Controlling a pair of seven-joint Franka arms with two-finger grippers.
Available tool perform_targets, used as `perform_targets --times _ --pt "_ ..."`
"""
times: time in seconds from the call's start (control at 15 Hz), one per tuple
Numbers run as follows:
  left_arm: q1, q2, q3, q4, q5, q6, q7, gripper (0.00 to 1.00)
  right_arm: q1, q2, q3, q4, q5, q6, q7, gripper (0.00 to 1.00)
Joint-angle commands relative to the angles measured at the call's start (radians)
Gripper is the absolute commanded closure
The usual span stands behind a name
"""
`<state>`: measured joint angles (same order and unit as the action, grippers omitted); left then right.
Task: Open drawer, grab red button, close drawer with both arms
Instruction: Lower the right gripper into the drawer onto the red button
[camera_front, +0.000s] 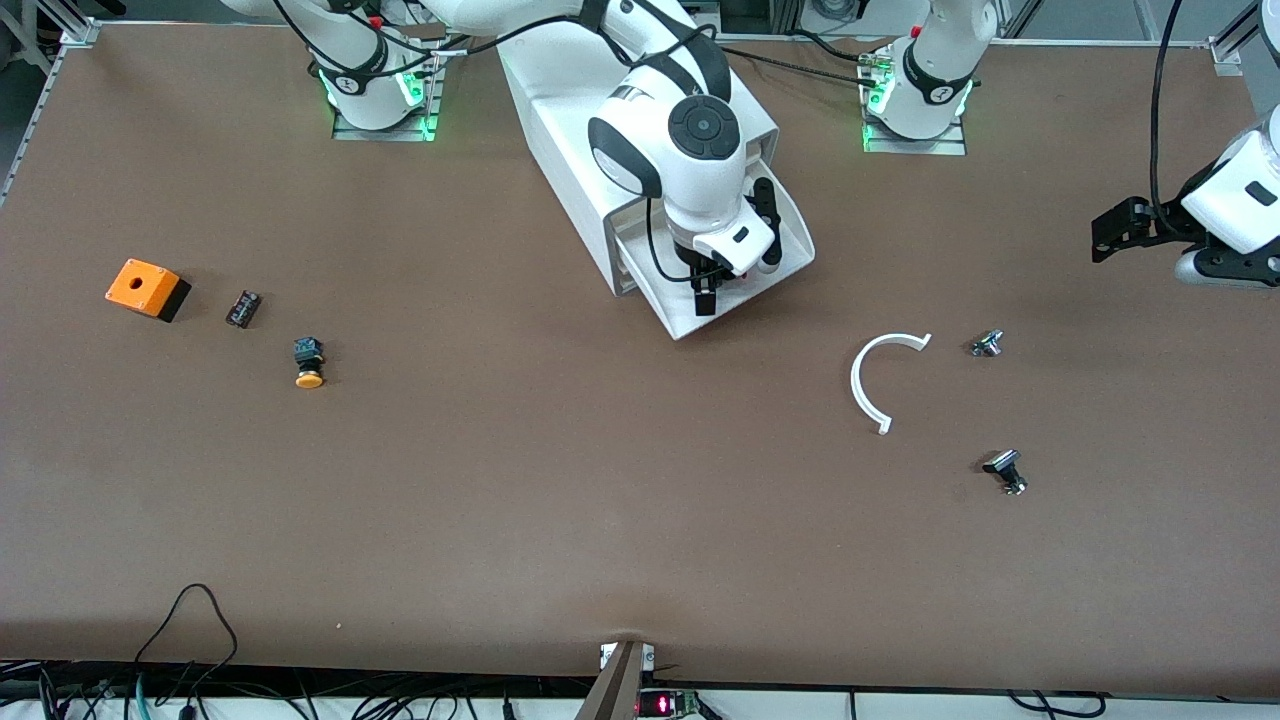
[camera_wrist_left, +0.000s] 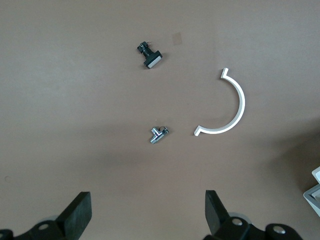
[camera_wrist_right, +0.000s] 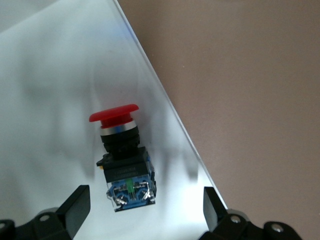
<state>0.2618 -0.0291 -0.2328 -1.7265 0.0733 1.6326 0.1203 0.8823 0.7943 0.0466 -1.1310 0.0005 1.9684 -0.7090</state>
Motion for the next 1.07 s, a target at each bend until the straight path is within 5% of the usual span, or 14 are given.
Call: perform_targets --times 0.0,0.13,0.27,0.67,1.0 --pt "-0.003 0.021 0.001 0.042 0.008 -0.033 -0.014 0.0 0.009 0.014 -0.005 0.004 -0.007 -0.002 -0.013 0.0" --pt "-0.003 0.021 -0.002 0.047 0.008 -0.033 -0.016 0.0 0.015 0.016 -0.005 0.004 -0.008 -0.002 -0.015 0.03" --pt "-0.003 0.02 -0.007 0.05 0.008 -0.039 -0.027 0.0 0.017 0.016 -0.005 0.007 -0.016 0.0 -0.018 0.25" --pt "-0.004 0.02 -0.011 0.051 0.005 -0.04 -0.027 0.0 0.018 0.02 -0.002 0.005 -0.071 0.033 -0.024 0.56" --pt "-0.004 0.021 -0.01 0.053 0.0 -0.053 -0.027 0.0 0.032 0.011 -0.005 0.02 -0.073 0.026 -0.01 0.73"
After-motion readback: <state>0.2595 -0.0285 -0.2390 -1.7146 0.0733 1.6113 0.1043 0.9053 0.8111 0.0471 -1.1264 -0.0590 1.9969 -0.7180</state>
